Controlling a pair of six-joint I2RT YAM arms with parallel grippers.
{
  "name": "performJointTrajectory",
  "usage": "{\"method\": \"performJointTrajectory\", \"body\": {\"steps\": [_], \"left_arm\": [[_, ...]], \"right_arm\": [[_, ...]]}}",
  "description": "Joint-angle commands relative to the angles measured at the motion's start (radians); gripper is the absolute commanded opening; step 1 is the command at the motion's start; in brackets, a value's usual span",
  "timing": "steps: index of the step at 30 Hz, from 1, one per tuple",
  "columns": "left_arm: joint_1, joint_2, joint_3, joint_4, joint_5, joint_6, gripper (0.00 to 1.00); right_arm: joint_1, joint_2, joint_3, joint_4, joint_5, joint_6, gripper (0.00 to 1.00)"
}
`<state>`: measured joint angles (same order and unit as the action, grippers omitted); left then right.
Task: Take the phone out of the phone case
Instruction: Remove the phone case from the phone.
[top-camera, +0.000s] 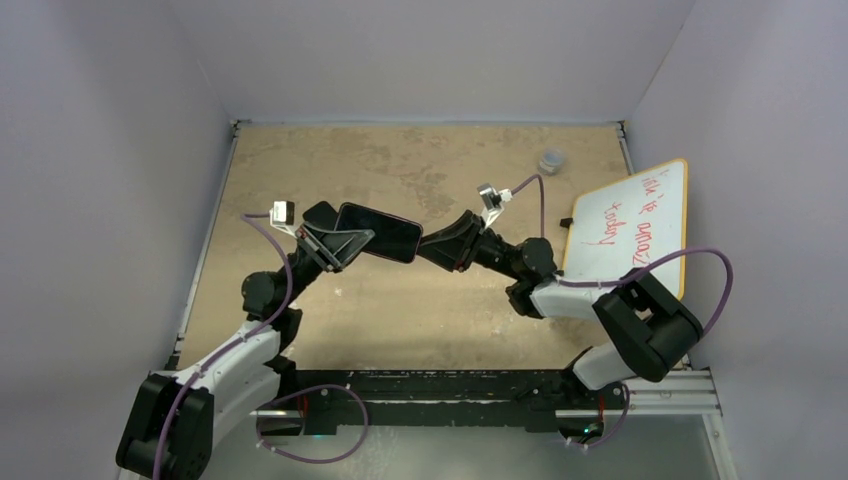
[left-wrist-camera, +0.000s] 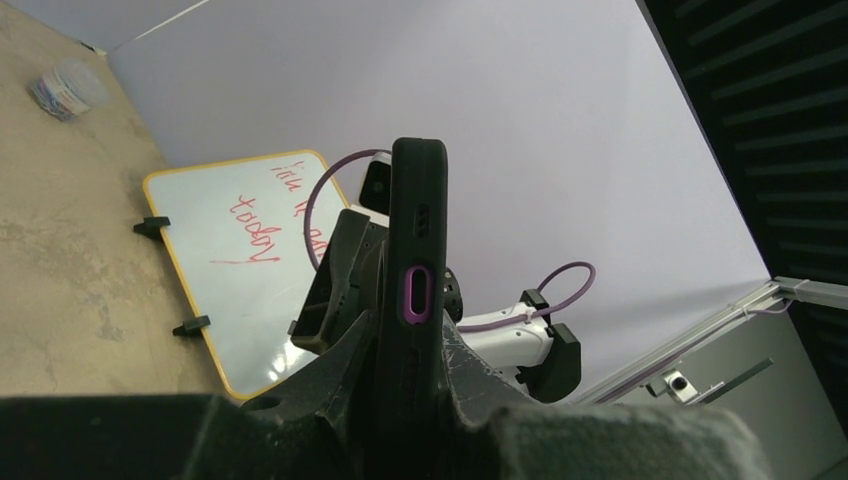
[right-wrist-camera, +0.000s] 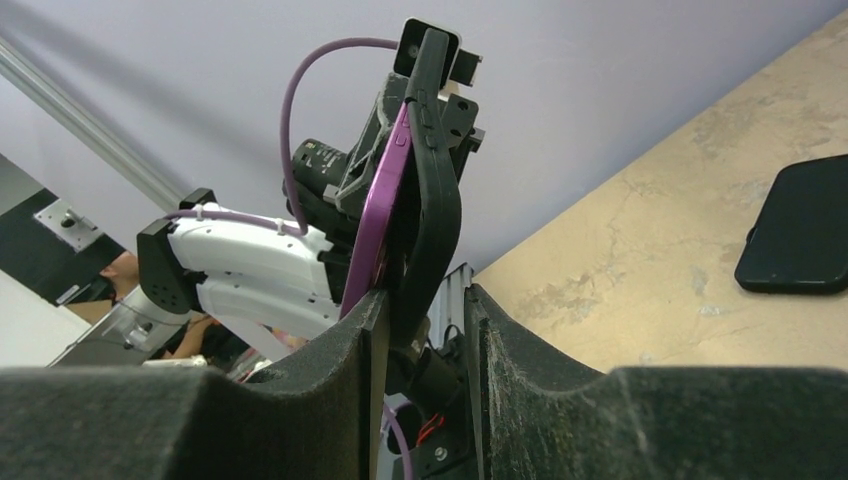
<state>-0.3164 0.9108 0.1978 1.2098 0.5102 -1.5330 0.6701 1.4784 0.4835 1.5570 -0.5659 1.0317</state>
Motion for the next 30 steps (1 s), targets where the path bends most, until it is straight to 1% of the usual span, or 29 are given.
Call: {"method": "performJointTrajectory", "body": {"steps": [1,5,9,15,19,22,24,25,28,30], "left_arm": [[-0.042,-0.016,0.046,0.150,0.130,-0.044,0.00],[-0.051,-0.016,0.033,0.126,0.126,-0.014,0.00],[-0.058,-0.026,0.020,0.052,0.112,0.037,0.00],[-0.061,-0.010,-0.015,0.035,0.095,0.059,0.00],[-0.061,0.009,-0.035,-0.013,0.090,0.106,0.00],[-0.061,0.002,-0.042,-0.128,0.080,0.205,0.00],[-0.061,-0.019,-0.038,-0.258,0.059,0.277,0.00],[-0.061,-0.033,-0.036,-0.314,0.045,0.312,0.03],[-0.061,-0.082,-0.010,-0.494,-0.010,0.418,0.17],[-0.061,-0.108,0.021,-0.616,-0.051,0.487,0.27]], "right_arm": [[0.020,-0.013,0.054,-0.140,0.035,-0.090,0.35],[0.025,-0.031,0.070,-0.172,0.031,-0.105,0.36],[0.033,-0.035,0.088,-0.169,0.018,-0.103,0.38],[0.038,-0.036,0.084,-0.136,0.012,-0.092,0.38],[0.039,-0.036,0.073,-0.128,0.019,-0.093,0.31],[0.038,-0.036,0.058,-0.140,0.027,-0.093,0.22],[0.038,-0.038,0.039,-0.168,0.030,-0.095,0.14],[0.037,-0.040,0.027,-0.186,0.034,-0.098,0.09],[0.036,-0.052,-0.004,-0.241,0.072,-0.128,0.00],[0.036,-0.054,-0.015,-0.285,0.093,-0.160,0.00]]}}
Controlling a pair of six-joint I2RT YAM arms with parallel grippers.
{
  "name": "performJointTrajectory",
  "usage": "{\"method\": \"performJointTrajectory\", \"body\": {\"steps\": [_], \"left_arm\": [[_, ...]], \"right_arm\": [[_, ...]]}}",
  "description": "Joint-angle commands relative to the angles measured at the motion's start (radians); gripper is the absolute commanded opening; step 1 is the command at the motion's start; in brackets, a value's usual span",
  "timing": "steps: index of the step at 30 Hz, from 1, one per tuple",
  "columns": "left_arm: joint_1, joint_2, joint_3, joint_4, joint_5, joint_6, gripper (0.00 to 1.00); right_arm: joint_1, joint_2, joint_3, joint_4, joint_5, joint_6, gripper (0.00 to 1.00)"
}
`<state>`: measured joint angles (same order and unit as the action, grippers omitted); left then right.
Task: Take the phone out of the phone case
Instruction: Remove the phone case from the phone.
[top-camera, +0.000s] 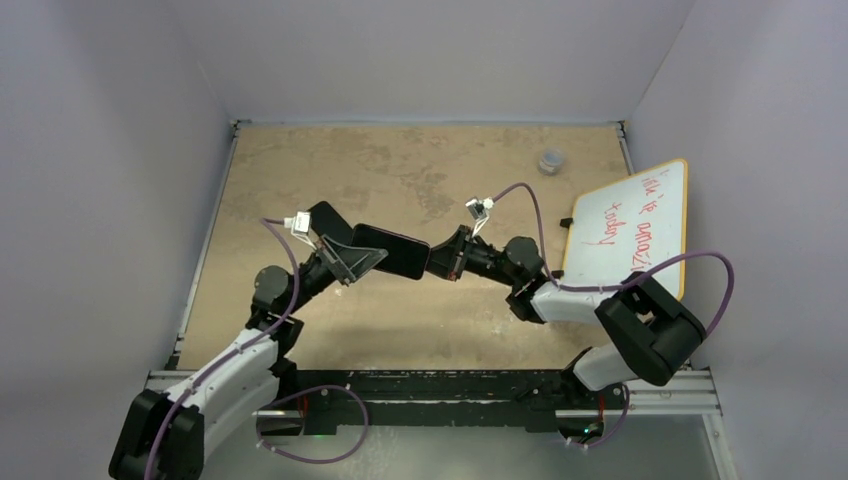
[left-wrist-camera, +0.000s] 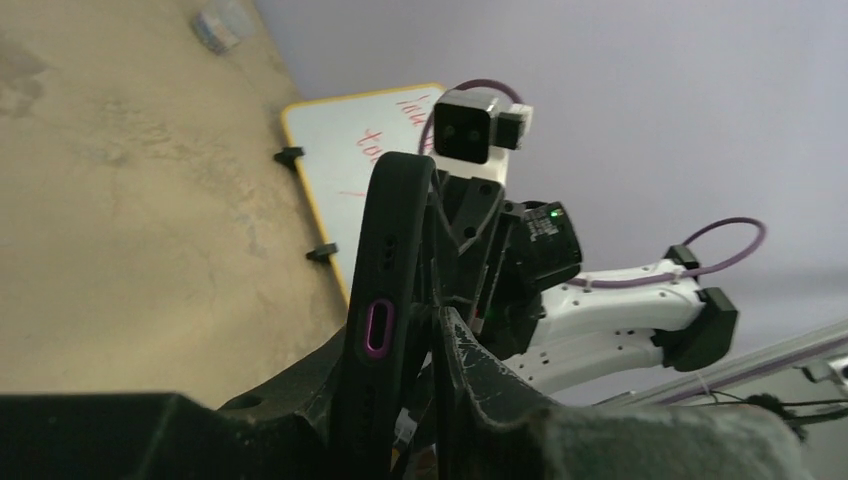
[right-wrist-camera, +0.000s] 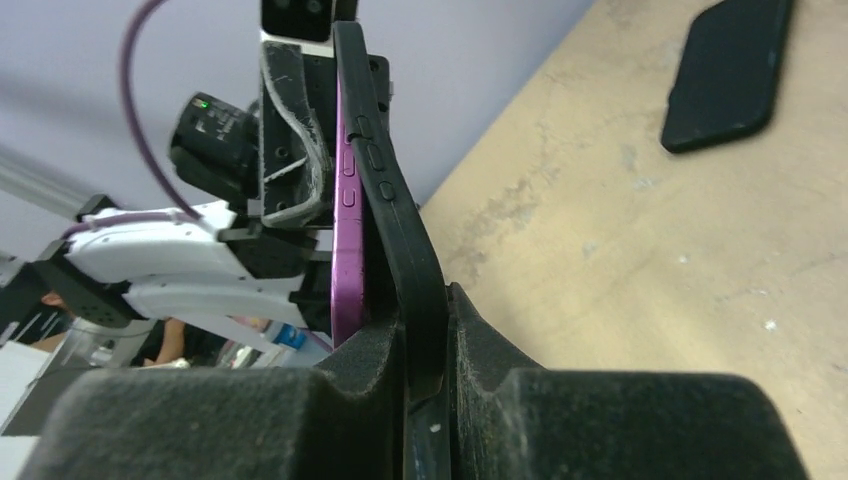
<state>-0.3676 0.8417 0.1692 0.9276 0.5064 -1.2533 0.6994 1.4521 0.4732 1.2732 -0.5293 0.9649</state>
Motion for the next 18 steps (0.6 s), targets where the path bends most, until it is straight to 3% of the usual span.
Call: {"method": "performJointTrajectory", "body": {"steps": [1,11,18], "left_arm": [[-0.010,-0.047,0.064,-0.387,-0.077,0.240,0.32],[-0.010,0.010,0.204,-0.822,-0.317,0.448,0.57],[-0.010,0.004,0.237,-1.051,-0.562,0.468,0.66]], "right_arm": [[0.006,-0.025,-0.011,-0.015,0.067,-0.105,0.00],[-0.031,0.040,-0.039,-0.050,0.072,-0.118,0.00],[-0.065,0.136,-0.037,-0.072,0.088,-0.091,0.00]]}}
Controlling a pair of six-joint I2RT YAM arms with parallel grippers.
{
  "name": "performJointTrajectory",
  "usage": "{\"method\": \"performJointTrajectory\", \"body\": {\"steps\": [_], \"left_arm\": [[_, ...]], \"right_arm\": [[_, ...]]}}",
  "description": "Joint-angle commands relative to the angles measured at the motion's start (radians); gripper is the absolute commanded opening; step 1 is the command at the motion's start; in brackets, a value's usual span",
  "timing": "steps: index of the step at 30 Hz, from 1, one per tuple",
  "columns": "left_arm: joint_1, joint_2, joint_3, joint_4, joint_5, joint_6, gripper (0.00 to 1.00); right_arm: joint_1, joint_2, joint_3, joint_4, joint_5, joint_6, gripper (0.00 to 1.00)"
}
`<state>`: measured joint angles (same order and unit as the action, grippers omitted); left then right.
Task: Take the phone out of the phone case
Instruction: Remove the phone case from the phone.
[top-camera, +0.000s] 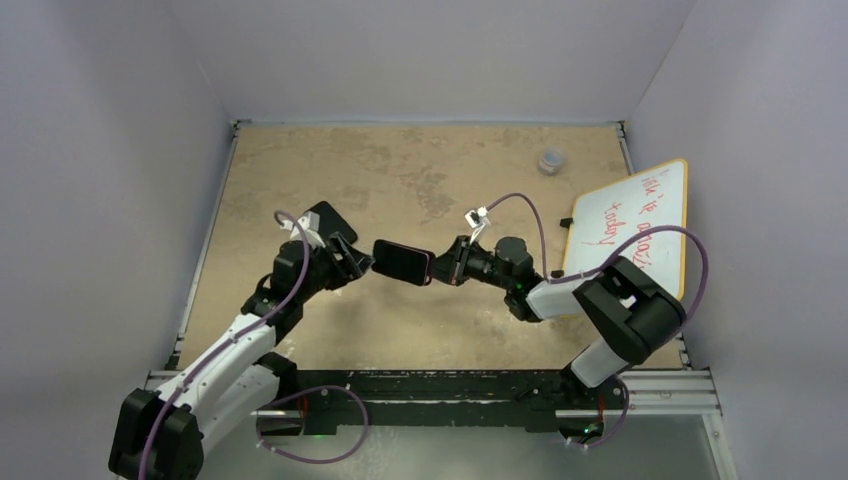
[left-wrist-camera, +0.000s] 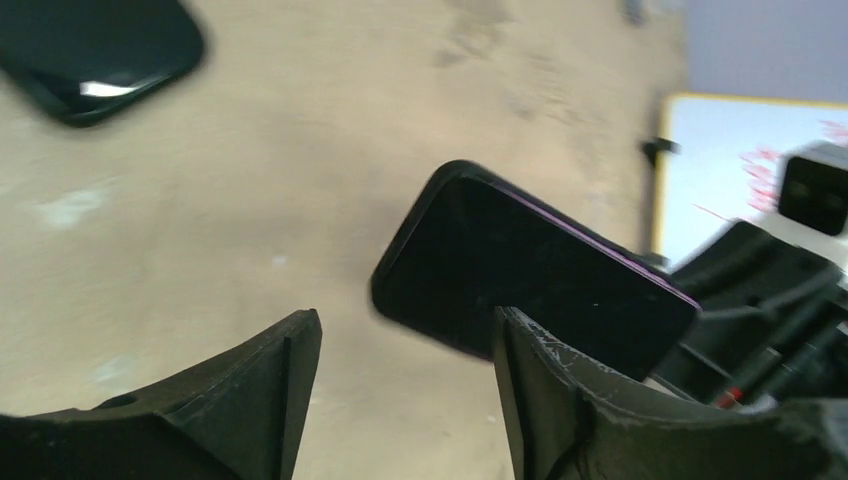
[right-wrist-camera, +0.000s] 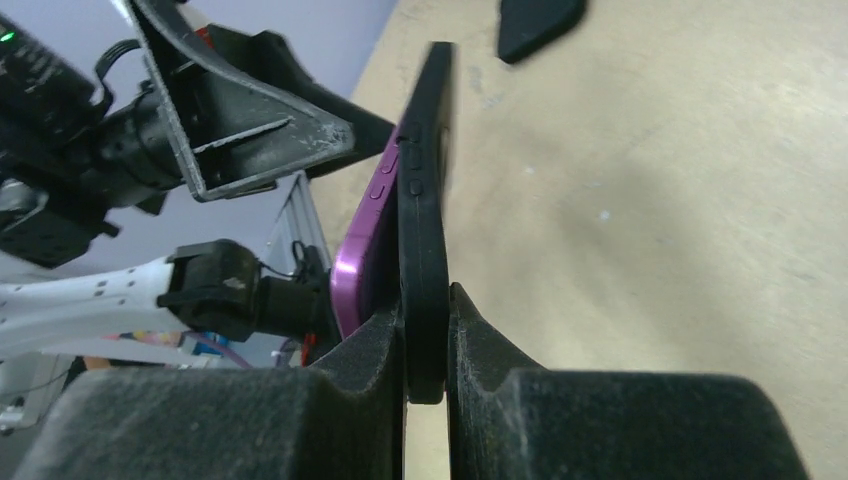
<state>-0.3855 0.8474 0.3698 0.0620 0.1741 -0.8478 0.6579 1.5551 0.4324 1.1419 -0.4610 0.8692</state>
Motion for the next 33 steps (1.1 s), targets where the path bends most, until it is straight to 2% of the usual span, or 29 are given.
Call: {"method": "performJointTrajectory", "body": {"steps": [1,7,10,13,18,24,27,33], "left_arm": [[0.008,0.001,0.037,-0.197,-0.244,0.061,0.67],[-0.001,0.043,0.045,-0.188,-0.244,0.103,0.75],[-0.045,0.059,0.062,-0.183,-0.253,0.120,0.80],[-0.141,0.083,0.089,-0.183,-0.325,0.147,0.83],[-0.371,0.150,0.152,-0.196,-0.547,0.193,0.84],[-0.619,0.250,0.217,-0.131,-0.788,0.337,0.84],[-0.675,0.277,0.225,-0.080,-0.837,0.401,0.84],[-0.699,0.321,0.236,0.015,-0.796,0.477,0.84]], "right_arm": [[-0.027,0.049,0.001,0.074,0.020,0.016,0.00],[-0.032,0.126,0.009,0.065,0.054,0.031,0.00],[-0.032,0.155,0.019,0.046,0.069,0.032,0.00],[-0.032,0.174,0.033,0.009,0.087,0.052,0.00],[-0.031,0.177,0.088,-0.132,0.086,0.083,0.00],[-0.032,0.141,0.144,-0.309,0.119,0.094,0.00],[-0.032,0.122,0.163,-0.376,0.119,0.110,0.00],[-0.031,0.108,0.201,-0.477,0.093,0.117,0.00]]}}
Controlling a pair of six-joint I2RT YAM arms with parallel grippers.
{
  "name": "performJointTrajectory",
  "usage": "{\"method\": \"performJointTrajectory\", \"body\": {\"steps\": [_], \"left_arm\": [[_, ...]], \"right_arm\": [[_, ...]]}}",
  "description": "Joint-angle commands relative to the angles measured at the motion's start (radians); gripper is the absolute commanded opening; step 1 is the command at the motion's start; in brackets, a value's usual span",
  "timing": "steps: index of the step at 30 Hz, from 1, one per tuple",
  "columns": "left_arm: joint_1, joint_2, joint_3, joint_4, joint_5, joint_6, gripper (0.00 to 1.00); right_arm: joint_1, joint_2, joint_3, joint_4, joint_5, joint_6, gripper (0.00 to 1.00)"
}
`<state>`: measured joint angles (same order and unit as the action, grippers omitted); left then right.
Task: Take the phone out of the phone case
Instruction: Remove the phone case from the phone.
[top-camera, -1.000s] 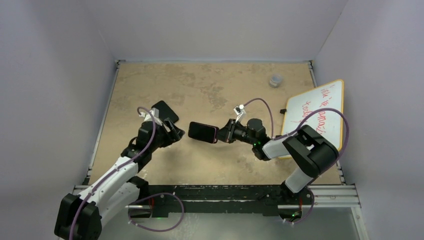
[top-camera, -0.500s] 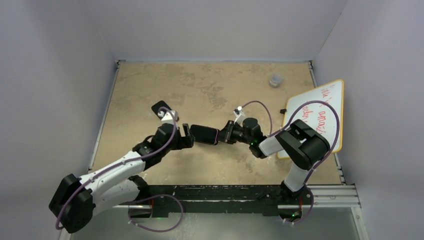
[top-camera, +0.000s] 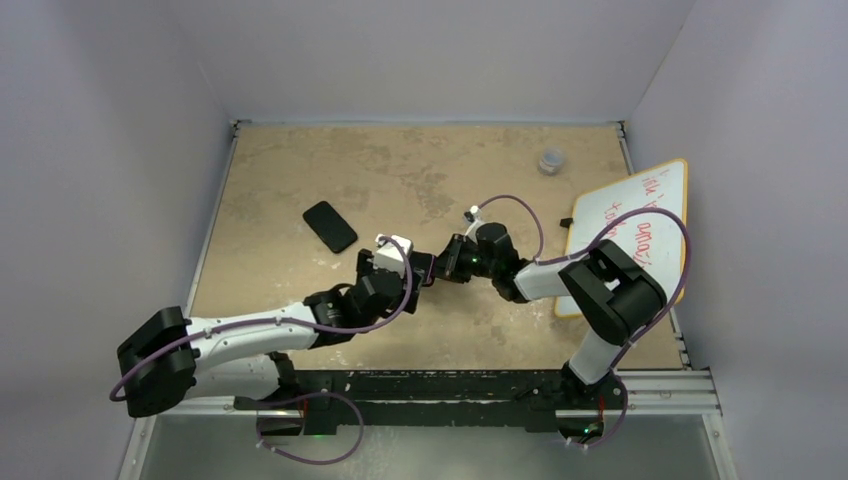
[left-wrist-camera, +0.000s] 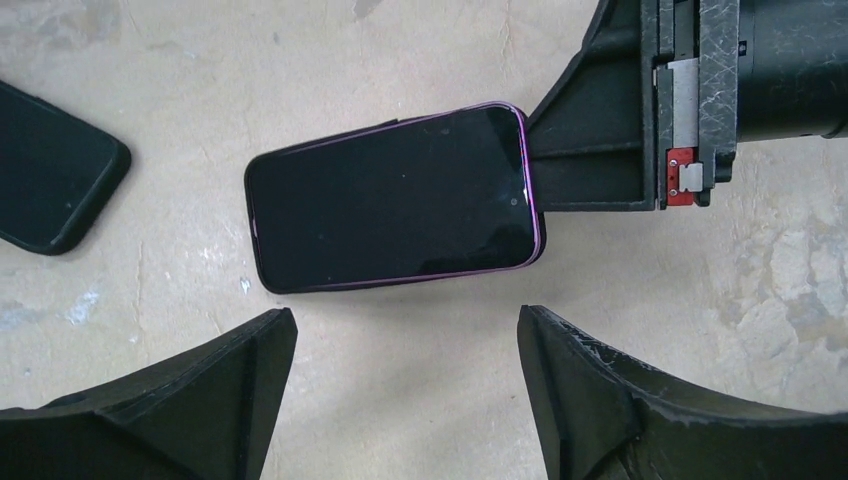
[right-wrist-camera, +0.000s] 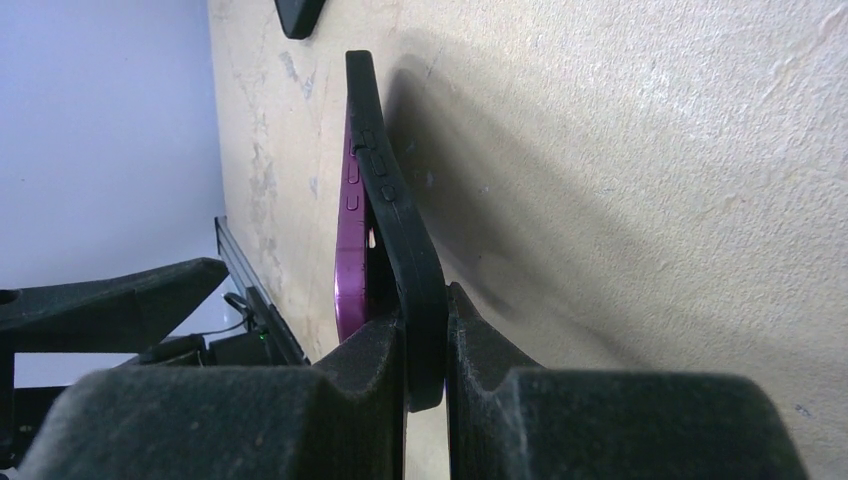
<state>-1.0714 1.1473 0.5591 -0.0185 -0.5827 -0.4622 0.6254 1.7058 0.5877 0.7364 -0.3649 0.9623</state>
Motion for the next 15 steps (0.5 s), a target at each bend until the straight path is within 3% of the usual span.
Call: {"method": "performJointTrajectory", "body": {"steps": [1,15], "left_arm": [[-0.019,0.030,0.053,0.095,-0.039,0.104,0.84],[-0.096,0.234,0.221,-0.001,-0.171,0.220,0.78]], "right_arm": [[0.001,-0.043,0.047,-0.074,-0.009,0.033,0.00],[0.000,0.016,0.080,-0.035,-0.126,0.150,0.00]]}}
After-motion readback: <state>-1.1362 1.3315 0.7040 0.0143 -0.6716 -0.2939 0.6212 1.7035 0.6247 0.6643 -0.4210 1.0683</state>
